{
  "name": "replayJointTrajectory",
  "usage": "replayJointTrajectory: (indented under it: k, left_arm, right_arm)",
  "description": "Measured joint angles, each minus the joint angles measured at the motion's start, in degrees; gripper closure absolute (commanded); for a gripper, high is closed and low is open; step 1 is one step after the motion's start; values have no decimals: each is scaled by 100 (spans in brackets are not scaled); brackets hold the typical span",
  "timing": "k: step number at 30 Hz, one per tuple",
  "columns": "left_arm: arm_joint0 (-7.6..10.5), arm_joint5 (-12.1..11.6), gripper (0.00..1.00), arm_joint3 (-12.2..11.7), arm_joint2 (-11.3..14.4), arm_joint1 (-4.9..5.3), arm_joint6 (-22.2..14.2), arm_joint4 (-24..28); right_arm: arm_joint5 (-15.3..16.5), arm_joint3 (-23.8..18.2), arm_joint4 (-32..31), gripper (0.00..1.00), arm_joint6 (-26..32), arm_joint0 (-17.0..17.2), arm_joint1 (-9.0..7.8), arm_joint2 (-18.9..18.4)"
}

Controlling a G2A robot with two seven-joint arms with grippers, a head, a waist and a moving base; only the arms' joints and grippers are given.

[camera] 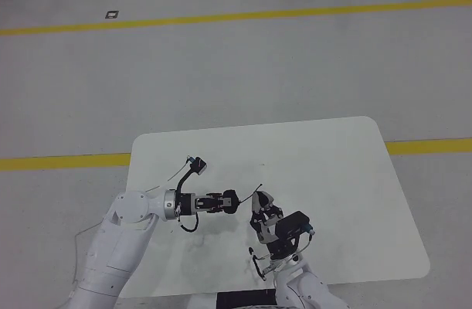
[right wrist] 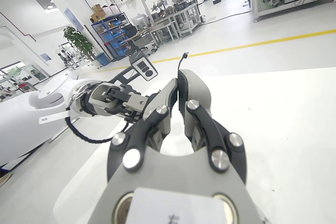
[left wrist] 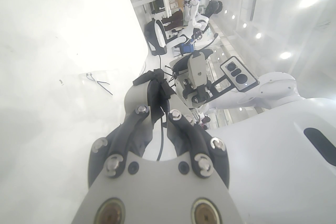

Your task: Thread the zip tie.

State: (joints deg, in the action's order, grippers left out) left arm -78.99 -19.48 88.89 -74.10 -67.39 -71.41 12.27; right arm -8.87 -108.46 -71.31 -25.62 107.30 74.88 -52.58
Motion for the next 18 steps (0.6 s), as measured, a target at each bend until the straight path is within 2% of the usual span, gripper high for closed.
replayJointTrajectory:
  k: [10, 18]
  left_arm:
    - [0, 0, 100, 0, 0, 0, 0, 0]
    - [0, 0, 100, 0, 0, 0, 0, 0]
  right_arm:
    - [52, 33, 13, 100, 21, -13, 10, 27]
    - [317, -14, 185, 100, -14, -2, 8, 47]
